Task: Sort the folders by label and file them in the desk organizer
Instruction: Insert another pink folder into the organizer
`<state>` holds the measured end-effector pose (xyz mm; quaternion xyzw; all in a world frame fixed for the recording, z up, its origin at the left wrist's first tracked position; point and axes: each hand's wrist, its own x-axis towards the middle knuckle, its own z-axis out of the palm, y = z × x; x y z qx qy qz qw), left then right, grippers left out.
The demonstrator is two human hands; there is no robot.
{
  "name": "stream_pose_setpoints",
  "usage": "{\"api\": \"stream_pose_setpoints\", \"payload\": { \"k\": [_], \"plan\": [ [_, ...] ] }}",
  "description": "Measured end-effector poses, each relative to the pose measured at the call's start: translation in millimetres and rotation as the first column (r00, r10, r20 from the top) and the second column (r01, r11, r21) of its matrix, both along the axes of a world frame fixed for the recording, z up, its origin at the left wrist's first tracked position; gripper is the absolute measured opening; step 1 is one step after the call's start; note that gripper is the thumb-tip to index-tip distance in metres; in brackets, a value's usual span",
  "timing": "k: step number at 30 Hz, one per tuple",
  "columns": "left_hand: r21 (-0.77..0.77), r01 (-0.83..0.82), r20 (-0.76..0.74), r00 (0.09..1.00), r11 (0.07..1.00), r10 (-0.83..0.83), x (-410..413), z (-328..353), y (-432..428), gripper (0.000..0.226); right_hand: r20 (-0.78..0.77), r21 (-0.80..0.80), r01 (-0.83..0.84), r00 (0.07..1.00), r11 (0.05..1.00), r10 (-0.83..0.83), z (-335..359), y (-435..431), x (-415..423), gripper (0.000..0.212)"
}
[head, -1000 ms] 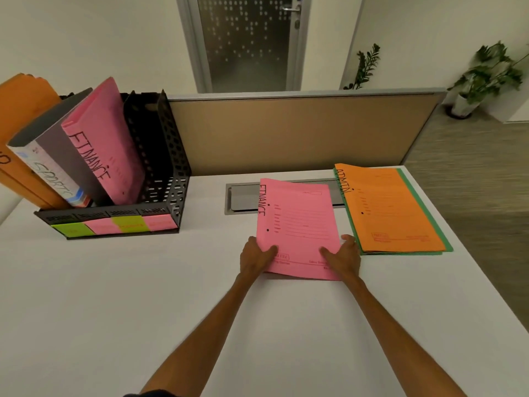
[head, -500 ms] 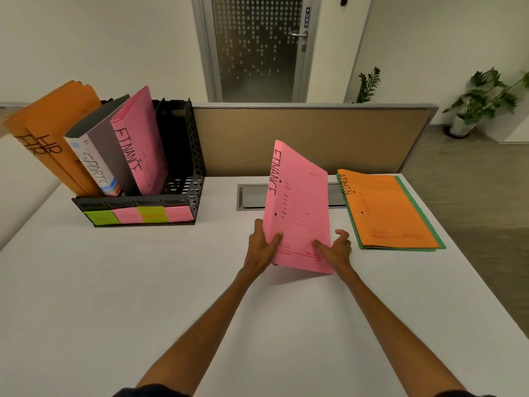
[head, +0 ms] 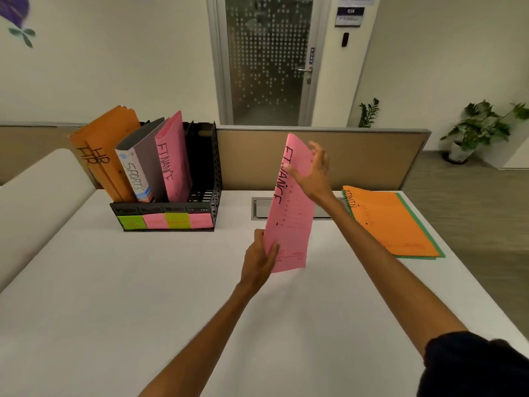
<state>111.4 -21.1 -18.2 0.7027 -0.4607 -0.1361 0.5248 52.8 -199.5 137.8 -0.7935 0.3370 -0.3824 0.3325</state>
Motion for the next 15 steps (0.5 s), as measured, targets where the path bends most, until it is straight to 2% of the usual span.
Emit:
{"api": "stream_pose_setpoints", "payload": {
  "k": [3, 7, 11, 15],
  "plan": [
    [0.002, -0.029, 0.033, 0.999, 1.0, 0.029, 3, 1, 14, 0.023, -0.006, -0.152, -0.034, 0.999, 0.988, 0.033, 37, 6, 26, 0.076],
    [-0.026, -0.076, 0.059, 0.995, 0.997, 0.077, 12, 4, 32, 0.02, -0.13, -0.21, -0.042, 0.991, 0.977, 0.015, 59, 12, 49, 0.04],
    [-0.011, -0.165, 0.076, 0.983, 0.986, 0.165, 27, 2, 49, 0.017, -0.145, -0.229, -0.082, 0.988, 0.97, 0.049, 63, 31, 65, 0.04],
    [-0.016, -0.232, 0.075, 0.97, 0.972, 0.233, 42, -2, 69, 0.016, -0.282, -0.218, -0.203, 0.949, 0.955, 0.137, 74, 49, 84, 0.039]
  ]
}}
